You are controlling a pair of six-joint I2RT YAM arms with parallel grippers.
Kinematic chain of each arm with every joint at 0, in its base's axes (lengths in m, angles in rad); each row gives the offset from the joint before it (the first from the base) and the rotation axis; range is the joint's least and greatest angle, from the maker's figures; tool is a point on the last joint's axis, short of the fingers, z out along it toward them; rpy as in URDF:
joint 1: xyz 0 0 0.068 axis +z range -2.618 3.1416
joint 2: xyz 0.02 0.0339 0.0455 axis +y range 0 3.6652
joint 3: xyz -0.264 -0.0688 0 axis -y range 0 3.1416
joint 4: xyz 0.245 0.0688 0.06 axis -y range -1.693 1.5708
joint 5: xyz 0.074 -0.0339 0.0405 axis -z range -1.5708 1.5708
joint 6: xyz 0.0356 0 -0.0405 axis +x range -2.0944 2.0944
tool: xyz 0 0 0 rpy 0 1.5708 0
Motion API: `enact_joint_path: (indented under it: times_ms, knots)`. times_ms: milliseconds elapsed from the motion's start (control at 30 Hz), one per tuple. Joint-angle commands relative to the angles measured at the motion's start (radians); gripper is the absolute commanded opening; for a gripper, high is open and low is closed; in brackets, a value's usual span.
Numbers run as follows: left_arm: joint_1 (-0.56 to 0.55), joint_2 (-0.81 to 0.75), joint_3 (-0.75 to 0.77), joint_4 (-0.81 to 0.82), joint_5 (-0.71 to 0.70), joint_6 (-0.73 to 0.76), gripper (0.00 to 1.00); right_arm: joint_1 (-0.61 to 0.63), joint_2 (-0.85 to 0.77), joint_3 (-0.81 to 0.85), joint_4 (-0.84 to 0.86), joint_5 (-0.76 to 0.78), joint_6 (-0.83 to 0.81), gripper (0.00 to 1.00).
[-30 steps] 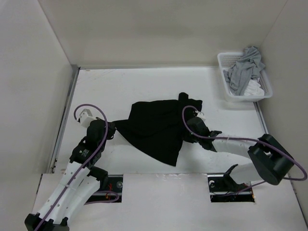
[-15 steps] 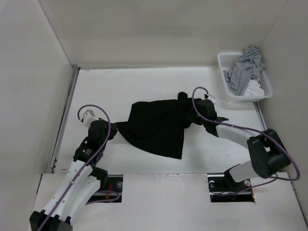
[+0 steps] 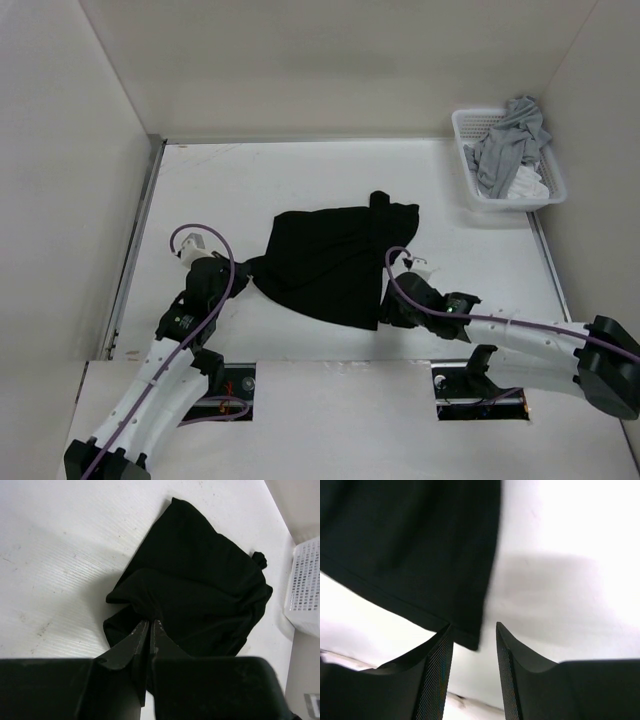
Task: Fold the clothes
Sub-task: Flatten the tank top out
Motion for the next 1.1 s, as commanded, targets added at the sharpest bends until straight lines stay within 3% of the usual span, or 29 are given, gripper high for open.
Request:
enact_joint_path:
  times_ms: [0, 367, 700, 800, 900, 1067]
  knots:
    - [-0.006, -0.005, -0.018, 0.086, 0.047, 0.019, 0.01, 0.047, 0.040, 0.046, -0.117, 0.057, 0.080, 0.44]
    - [-0.002, -0.009, -0.026, 0.109, 0.085, 0.030, 0.01, 0.113, 0.163, 0.059, -0.039, 0.039, 0.143, 0.38]
    - [0.006, 0.002, -0.026, 0.134, 0.091, 0.030, 0.01, 0.113, 0.162, 0.002, 0.038, 0.043, 0.186, 0.13]
    - [0.009, 0.003, -0.017, 0.134, 0.085, 0.035, 0.01, 0.110, 0.093, -0.013, 0.055, 0.089, 0.195, 0.03]
    - [0.033, 0.003, 0.031, 0.135, 0.090, 0.038, 0.01, 0.111, -0.051, 0.015, 0.006, 0.178, 0.155, 0.00]
    - [0.038, -0.018, 0.259, 0.155, 0.067, 0.025, 0.00, 0.068, -0.338, 0.314, -0.242, 0.340, -0.084, 0.00]
